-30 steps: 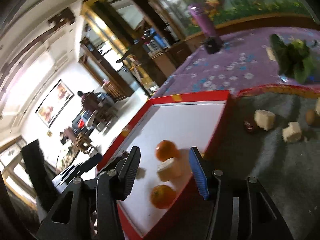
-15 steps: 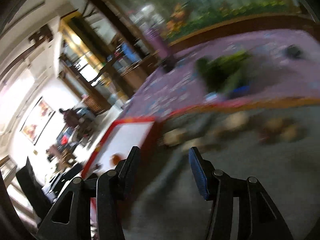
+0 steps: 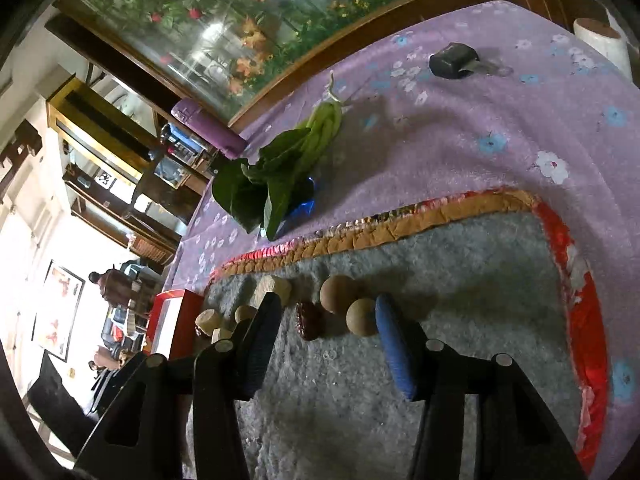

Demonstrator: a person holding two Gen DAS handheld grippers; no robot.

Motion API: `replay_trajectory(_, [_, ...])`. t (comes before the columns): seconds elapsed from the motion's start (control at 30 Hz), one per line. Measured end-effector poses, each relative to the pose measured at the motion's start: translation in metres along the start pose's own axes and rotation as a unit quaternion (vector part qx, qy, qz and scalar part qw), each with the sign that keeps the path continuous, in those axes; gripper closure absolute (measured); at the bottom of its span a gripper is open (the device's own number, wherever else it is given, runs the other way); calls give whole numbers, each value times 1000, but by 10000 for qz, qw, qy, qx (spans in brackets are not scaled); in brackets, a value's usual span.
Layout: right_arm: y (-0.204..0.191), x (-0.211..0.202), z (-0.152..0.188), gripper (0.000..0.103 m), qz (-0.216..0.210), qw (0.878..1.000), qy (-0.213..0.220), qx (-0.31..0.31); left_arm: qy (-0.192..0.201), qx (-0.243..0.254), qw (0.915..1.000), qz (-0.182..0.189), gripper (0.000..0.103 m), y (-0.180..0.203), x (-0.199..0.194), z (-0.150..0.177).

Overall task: Organize fruits
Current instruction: 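Move both open tools back over the mat toward the remaining items, then grasp a brown round fruit with the right tool while the left tool grasps a white cube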

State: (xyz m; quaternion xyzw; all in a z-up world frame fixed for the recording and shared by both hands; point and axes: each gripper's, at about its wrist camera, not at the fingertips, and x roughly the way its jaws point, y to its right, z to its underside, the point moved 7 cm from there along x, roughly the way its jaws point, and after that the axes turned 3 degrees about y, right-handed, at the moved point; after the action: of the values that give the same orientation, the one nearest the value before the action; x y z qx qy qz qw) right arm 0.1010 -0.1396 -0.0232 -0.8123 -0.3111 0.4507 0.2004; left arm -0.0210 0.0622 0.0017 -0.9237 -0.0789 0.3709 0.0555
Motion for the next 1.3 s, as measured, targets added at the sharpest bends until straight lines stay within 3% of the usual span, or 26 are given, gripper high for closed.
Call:
replay_trajectory(0.13, [-2,6,5,54,116,9998,-101,-121,-16,117,9999,101,32,7,9,-3])
replay_trajectory(0.27, [7,19,11,63,433,9985,-335,-72,-25,292,9993,249,40,16,19,-7])
replay_trajectory(0.33, [7,21,9,67,535,9980,-287,-161,-68,316,9987,387,47,19,24,-8])
replay_trajectory(0.43, [4,24,11,72,776,9958,-252,-406,-88,436,9981,415,51,22,33,-9])
replay_trajectory(0.5, [3,24,13,81,1034,9926,-197,-610,-151,490,9974,511,52,24,37,-9])
replay_trajectory(0.6, [3,25,14,81,1086,9915,-166,-696,-201,486,9959,737,52,30,41,-11])
replay_trajectory(0.93, [5,23,13,81,1002,9925,-158,-689,-511,656,9929,846,53,41,66,-12])
replay_trajectory(1.07, [6,23,13,81,987,9926,-161,-691,-585,615,9927,861,58,43,72,-9])
replay_trajectory(1.2, [5,23,13,81,1031,9915,-149,-776,-603,491,9939,776,74,38,73,-8])
replay_trajectory(1.3, [3,23,14,80,1079,9904,-132,-858,-586,450,9945,748,77,37,72,-7])
